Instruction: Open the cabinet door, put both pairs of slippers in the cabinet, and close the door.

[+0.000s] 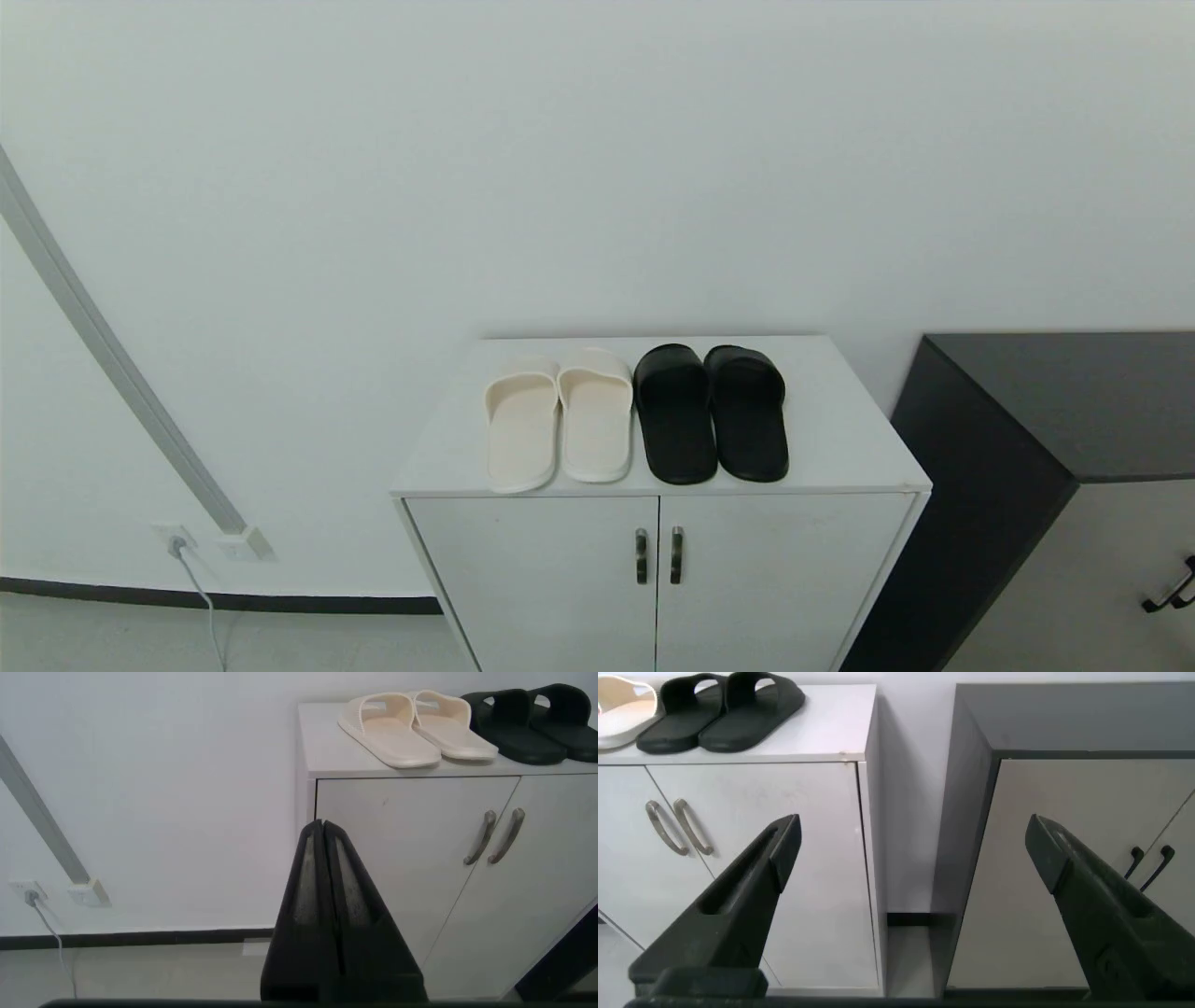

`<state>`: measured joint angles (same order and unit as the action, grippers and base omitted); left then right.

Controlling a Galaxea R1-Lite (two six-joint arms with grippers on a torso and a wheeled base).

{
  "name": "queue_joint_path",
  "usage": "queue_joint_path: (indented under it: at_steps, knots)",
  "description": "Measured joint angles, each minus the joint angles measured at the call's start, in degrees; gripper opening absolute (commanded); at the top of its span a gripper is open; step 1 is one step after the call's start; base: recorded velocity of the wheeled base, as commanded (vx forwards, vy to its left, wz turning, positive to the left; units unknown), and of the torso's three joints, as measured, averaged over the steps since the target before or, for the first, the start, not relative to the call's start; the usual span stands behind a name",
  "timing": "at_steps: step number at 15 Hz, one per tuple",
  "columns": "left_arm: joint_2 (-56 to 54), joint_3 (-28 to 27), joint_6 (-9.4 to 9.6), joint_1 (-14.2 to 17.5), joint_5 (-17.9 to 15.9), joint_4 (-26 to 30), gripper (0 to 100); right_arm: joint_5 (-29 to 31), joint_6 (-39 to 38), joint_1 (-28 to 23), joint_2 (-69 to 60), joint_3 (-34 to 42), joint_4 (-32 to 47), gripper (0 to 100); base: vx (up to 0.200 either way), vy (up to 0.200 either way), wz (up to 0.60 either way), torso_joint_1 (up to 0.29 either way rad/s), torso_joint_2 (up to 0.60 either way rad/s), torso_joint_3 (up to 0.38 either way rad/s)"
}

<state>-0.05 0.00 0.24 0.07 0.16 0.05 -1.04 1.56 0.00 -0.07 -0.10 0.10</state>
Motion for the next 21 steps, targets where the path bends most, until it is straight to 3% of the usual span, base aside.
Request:
queue_joint_path:
  at_steps: [9,12,15,21]
  knots:
    - [0.0,0.0,0.02,0.0,0.0,0.0,0,-0.1,-0.8,0.0,0.0,0.0,-0.7,100,0.000,0.000,0.00,0.000,0.00,0.000]
    - [0.0,0.0,0.00,0.0,0.0,0.0,0,-0.1,-4.2,0.4,2.5,-7.1,-0.1,100,0.000,0.000,0.00,0.000,0.00,0.000]
    - [0.0,0.0,0.09,0.0,-0.1,0.0,0,-3.7,-5.2,1.3,11.7,-12.5,-0.4,100,0.000,0.000,0.00,0.000,0.00,0.000]
    - [0.0,-0.1,0.02,0.0,-0.3,0.0,0,-9.3,-5.8,3.7,37.0,-16.1,-12.9,100,0.000,0.000,0.00,0.000,0.00,0.000]
